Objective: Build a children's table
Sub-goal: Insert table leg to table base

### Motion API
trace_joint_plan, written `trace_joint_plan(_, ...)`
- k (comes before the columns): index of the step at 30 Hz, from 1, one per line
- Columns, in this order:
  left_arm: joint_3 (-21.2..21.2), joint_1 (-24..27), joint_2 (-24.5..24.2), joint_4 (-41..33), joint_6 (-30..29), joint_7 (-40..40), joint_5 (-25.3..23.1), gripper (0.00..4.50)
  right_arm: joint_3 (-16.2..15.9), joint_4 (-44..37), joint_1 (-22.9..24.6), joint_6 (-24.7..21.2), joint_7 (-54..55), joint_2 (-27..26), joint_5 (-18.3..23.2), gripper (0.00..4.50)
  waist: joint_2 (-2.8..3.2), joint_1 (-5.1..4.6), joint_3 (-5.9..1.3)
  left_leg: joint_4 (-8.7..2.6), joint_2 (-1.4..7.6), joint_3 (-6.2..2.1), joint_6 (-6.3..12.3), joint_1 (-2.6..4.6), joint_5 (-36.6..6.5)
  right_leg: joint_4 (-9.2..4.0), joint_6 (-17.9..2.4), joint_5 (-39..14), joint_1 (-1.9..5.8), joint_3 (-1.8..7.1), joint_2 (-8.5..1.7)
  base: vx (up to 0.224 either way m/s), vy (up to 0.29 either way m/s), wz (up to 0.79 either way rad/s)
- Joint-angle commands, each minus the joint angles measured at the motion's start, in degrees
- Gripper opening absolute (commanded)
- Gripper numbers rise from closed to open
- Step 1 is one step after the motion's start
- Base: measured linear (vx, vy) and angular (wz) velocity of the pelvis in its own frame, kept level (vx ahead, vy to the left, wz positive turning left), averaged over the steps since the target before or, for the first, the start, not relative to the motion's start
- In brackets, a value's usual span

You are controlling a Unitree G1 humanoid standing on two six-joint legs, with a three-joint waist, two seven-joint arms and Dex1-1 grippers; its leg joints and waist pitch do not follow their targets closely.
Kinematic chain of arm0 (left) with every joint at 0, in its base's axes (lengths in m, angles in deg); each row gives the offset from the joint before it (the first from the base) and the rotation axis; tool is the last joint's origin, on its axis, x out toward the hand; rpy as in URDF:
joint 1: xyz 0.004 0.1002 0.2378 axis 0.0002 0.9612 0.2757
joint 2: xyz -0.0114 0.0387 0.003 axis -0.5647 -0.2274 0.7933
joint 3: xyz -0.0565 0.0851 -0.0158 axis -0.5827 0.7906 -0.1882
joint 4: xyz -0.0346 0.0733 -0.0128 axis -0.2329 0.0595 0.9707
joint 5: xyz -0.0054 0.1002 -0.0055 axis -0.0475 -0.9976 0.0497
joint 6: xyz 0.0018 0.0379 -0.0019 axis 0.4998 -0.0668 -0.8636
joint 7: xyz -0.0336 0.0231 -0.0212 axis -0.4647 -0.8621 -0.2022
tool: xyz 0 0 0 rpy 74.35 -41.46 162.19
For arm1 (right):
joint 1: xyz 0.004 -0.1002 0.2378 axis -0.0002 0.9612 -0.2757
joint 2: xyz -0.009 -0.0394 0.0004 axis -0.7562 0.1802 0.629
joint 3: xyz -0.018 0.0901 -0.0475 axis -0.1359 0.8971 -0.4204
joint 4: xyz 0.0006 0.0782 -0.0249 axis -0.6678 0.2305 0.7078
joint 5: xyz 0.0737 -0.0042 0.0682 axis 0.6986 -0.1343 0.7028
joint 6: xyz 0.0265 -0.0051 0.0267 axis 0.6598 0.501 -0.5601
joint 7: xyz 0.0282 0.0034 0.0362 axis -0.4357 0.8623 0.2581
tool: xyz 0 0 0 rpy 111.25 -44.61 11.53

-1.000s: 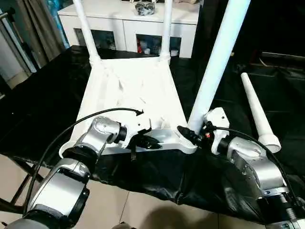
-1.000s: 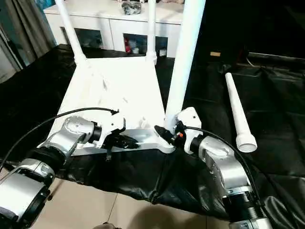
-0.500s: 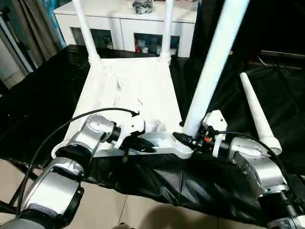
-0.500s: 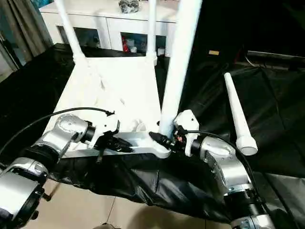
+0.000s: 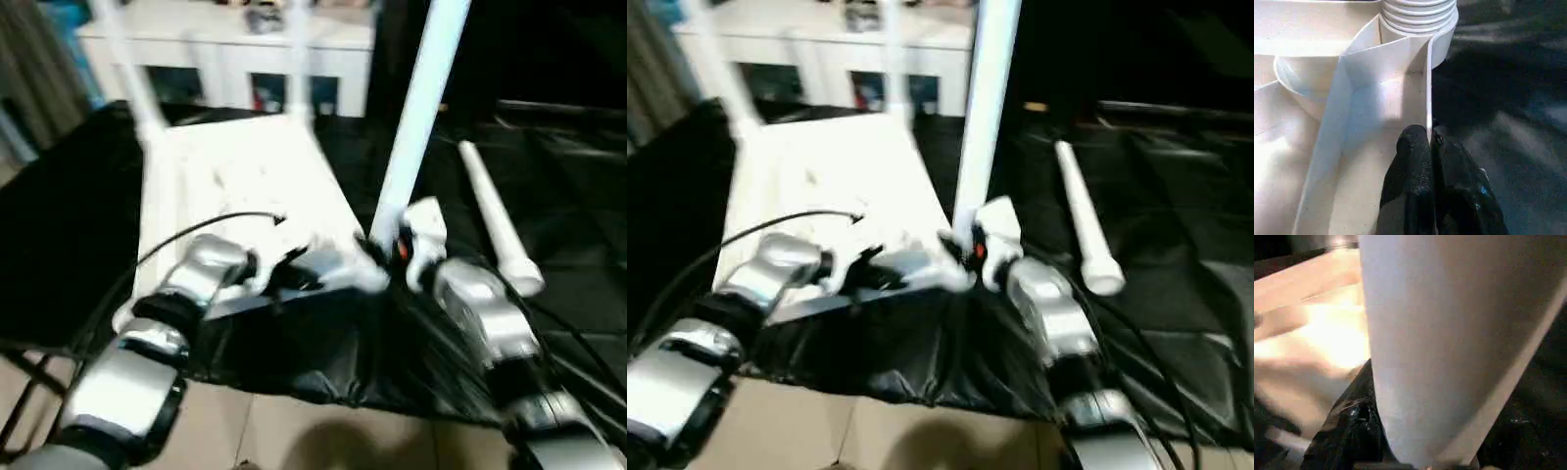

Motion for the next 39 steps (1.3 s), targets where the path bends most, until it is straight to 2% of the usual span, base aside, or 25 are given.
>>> trace_joint_plan(1,-1.76,-0.61,2.04,-7.24,-2.68,-3.17,1.42,0.00,-0.39,8.82,2.17,-4.99,3.68,-1.48,-1.66,1.93,0.26,-0.44,-2.48,-5.43,5.11,-3.78,-3.36,1.02,-33.44,-5.39,-5.31,-31.19,1.33,3.33,-6.68,0.000,0.000,0.00)
trace_joint_plan(2,-1.11,-0.01,2.69,-8.45,-3.39,-3.81,0.99,0.00,0.02,9.59,1.69,-5.24,4.03,-2.24,-1.25,1.93,-0.35,-0.52,-2.53,-5.10,4.63,-3.44,-2.80,1.24,-32.59,-5.80,-5.18,-32.42,1.03,3.39,-6.79,0.000,0.000,0.00)
trace_joint_plan(3,-1.05,0.04,2.74,-8.56,-3.45,-3.86,0.95,0.00,0.05,9.66,1.65,-5.25,4.06,-2.31,-1.21,1.93,-0.25,-0.36,-2.56,-4.85,4.51,-3.35,-2.51,1.41,-31.75,-5.86,-5.23,-33.02,0.90,3.50,-7.00,0.000,0.000,0.00)
trace_joint_plan(4,-0.23,0.76,3.42,-9.90,-4.20,-4.52,0.33,0.00,0.51,10.54,1.06,-5.54,4.33,-3.22,-0.73,1.93,-0.13,-0.33,-2.53,-4.83,4.47,-3.24,-1.88,1.24,-30.22,-5.97,-5.16,-33.34,0.98,3.63,-7.06,0.000,0.000,0.00)
trace_joint_plan(5,0.33,1.17,3.69,-10.59,-4.48,-4.82,-0.32,0.00,0.28,11.11,0.66,-5.62,4.45,-3.66,-1.01,1.93,-0.11,-0.33,-2.61,-5.07,4.63,-3.34,-1.53,0.74,-28.93,-5.73,-5.20,-32.06,1.28,3.73,-6.89,0.000,0.000,0.00)
trace_joint_plan(6,0.33,1.17,3.69,-10.59,-4.48,-4.82,-0.32,0.00,0.28,11.11,0.66,-5.62,4.45,-3.66,-1.01,1.93,-0.06,-0.30,-2.67,-5.18,4.73,-3.33,-1.47,0.67,-28.54,-5.54,-5.39,-31.08,1.29,3.84,-6.80,0.000,0.000,0.00)
trace_joint_plan(7,0.87,1.77,3.90,-11.84,-5.35,-5.15,-0.87,0.00,-0.13,12.23,-0.16,-5.81,4.65,-4.30,-1.60,1.93,0.00,-0.22,-2.85,-5.24,4.81,-3.18,-1.62,0.92,-28.23,-5.27,-6.20,-28.95,1.04,4.09,-6.66,0.000,0.000,0.00)
trace_joint_plan(8,0.89,1.79,3.90,-11.88,-5.39,-5.15,-0.89,0.00,-0.15,12.27,-0.20,-5.82,4.65,-4.32,-1.62,1.93,-0.01,-0.30,-2.74,-5.36,4.86,-3.15,-1.64,0.78,-28.25,-5.05,-7.04,-27.53,1.05,4.17,-6.57,0.000,0.000,0.00)
trace_joint_plan(10,1.30,2.45,3.70,-13.67,-6.90,-5.69,-1.01,0.00,-0.23,13.66,-1.17,-5.38,4.85,-4.95,-1.94,1.93,0.02,-0.31,-2.70,-5.33,4.86,-3.02,-1.84,0.95,-28.65,-4.96,-7.67,-27.11,0.95,4.27,-6.59,0.000,0.000,0.00)
trace_joint_plan(13,1.76,3.23,2.99,-15.46,-7.89,-6.26,-1.25,0.00,-0.47,14.41,-1.98,-5.19,4.84,-5.52,-2.60,1.93,-0.10,-0.48,-2.61,-5.24,4.71,-3.13,-1.72,0.84,-29.10,-5.07,-7.13,-29.55,1.06,4.09,-6.71,0.000,0.000,0.00)
trace_joint_plan(17,1.71,3.97,2.69,-16.89,-8.40,-6.06,-1.47,0.00,-0.19,14.49,-2.17,-3.03,4.27,-5.93,-2.81,1.93,-0.13,-0.75,-2.47,-5.14,4.56,-3.16,-1.79,1.25,-30.41,-5.68,-5.38,-32.90,0.59,3.88,-6.55,0.000,0.000,0.00)
trace_joint_plan(18,1.68,4.04,2.64,-17.03,-8.44,-6.01,-1.50,0.00,0.07,14.59,-2.28,-2.94,4.42,-6.06,-2.65,2.49,-0.09,-0.79,-2.47,-5.17,4.58,-3.19,-1.77,1.22,-30.56,-5.68,-5.31,-32.88,0.58,3.87,-6.54,0.000,0.000,0.00)
trace_joint_plan(19,1.69,4.21,2.55,-17.36,-8.56,-5.87,-1.54,0.00,0.17,14.66,-2.44,-2.24,4.10,-6.11,-2.65,2.63,-0.05,-0.85,-2.50,-5.22,4.61,-3.20,-1.82,1.27,-30.82,-5.64,-5.35,-32.53,0.48,3.92,-6.47,0.000,0.000,0.00)
trace_joint_plan(21,1.73,4.49,2.44,-18.00,-8.93,-5.73,-1.55,0.00,0.35,14.65,-2.64,-1.49,3.36,-6.17,-2.64,2.71,0.01,-0.89,-2.68,-5.22,4.71,-3.14,-1.91,1.26,-30.66,-5.48,-6.19,-31.02,0.43,4.16,-6.56,0.000,0.000,0.00)
trace_joint_plan(23,1.85,4.73,2.20,-18.58,-9.25,-5.68,-1.42,0.00,0.67,14.83,-2.94,-1.27,3.04,-6.32,-2.80,2.83,-0.07,-0.66,-2.82,-5.34,4.82,-3.04,-1.71,0.92,-28.89,-5.04,-7.16,-28.27,0.64,4.45,-6.54,0.000,0.000,0.00)
trace_joint_plan(24,1.94,4.85,2.04,-18.88,-9.35,-5.67,-1.31,0.00,0.70,14.96,-3.13,-1.06,2.99,-6.32,-3.10,3.06,-0.03,-0.61,-2.77,-5.42,4.82,-3.00,-1.56,0.76,-28.38,-4.92,-7.52,-27.40,0.69,4.52,-6.50,0.000,0.000,0.00)
trace_joint_plan(25,1.94,4.85,2.04,-18.88,-9.35,-5.67,-1.31,0.00,0.70,14.96,-3.13,-1.06,2.99,-6.32,-3.10,3.11,-0.02,-0.54,-2.79,-5.46,4.86,-2.96,-1.49,0.71,-27.96,-4.83,-7.84,-26.77,0.74,4.56,-6.51,0.000,0.000,0.00)
trace_joint_plan(29,2.14,5.29,1.60,-19.84,-9.04,-5.02,-0.96,0.00,0.85,14.70,-3.42,0.80,1.98,-6.17,-3.19,3.51,-0.25,0.17,-3.30,-5.21,4.85,-2.45,-0.34,0.10,-21.81,-4.22,-9.96,-21.05,1.37,4.97,-6.77,0.000,0.000,0.00)
trace_joint_plan(31,2.25,5.62,1.17,-20.05,-7.61,-3.92,-0.71,0.00,0.36,13.62,-3.28,1.91,0.47,-5.87,-3.33,3.64,-0.25,0.49,-3.53,-5.03,4.88,-2.11,0.95,-0.11,-17.69,-3.69,-10.91,-17.19,1.39,4.96,-6.48,0.000,0.000,0.00)
trace_joint_plan(35,2.38,6.01,0.20,-20.21,-5.48,-1.87,-0.36,0.00,-0.99,11.27,-2.50,3.51,-0.76,-4.38,-4.73,3.96,-0.24,0.84,-3.56,-4.88,4.78,-1.93,1.73,-0.28,-15.80,-3.69,-10.91,-17.05,1.51,4.82,-6.41,0.000,0.000,0.00)
trace_joint_plan(39,2.48,6.79,-1.75,-20.39,-1.78,3.61,1.13,0.00,-1.01,6.09,-0.50,5.14,-7.03,-1.58,-3.27,3.96,-0.09,1.36,-3.95,-4.74,5.00,-1.80,3.00,-0.33,-12.51,-3.02,-11.43,-12.22,1.68,4.85,-6.18,0.000,0.000,0.00)
